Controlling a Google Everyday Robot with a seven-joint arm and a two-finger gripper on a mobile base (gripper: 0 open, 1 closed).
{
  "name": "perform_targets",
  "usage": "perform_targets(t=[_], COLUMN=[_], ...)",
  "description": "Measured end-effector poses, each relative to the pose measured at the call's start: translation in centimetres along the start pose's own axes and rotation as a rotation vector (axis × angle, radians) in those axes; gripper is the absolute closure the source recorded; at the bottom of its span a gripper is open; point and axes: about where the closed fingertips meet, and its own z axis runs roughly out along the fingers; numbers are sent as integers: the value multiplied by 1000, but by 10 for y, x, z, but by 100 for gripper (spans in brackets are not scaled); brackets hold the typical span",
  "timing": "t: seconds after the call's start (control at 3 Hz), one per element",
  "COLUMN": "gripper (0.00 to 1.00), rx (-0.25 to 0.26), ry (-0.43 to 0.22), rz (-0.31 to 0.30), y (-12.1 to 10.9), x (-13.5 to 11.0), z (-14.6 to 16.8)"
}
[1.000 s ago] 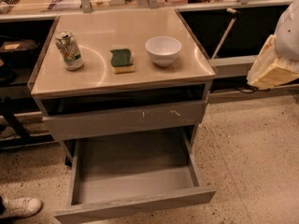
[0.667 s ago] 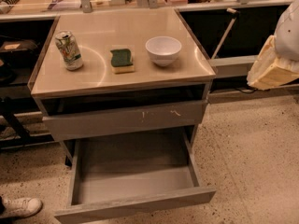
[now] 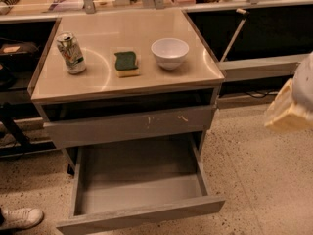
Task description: Close middle drawer
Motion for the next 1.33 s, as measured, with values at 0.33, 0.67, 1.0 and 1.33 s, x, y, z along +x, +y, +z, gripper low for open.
perform_targets(t=[0.33,0.67,1.0,1.33], gripper=[100,100,100,100], rx=[-124,-185,-185,-255], ry=[23,61,61,66], rz=[79,92,92,138], y=[47,70,70,91], x=[36,53,53,64], z=[58,80,80,114])
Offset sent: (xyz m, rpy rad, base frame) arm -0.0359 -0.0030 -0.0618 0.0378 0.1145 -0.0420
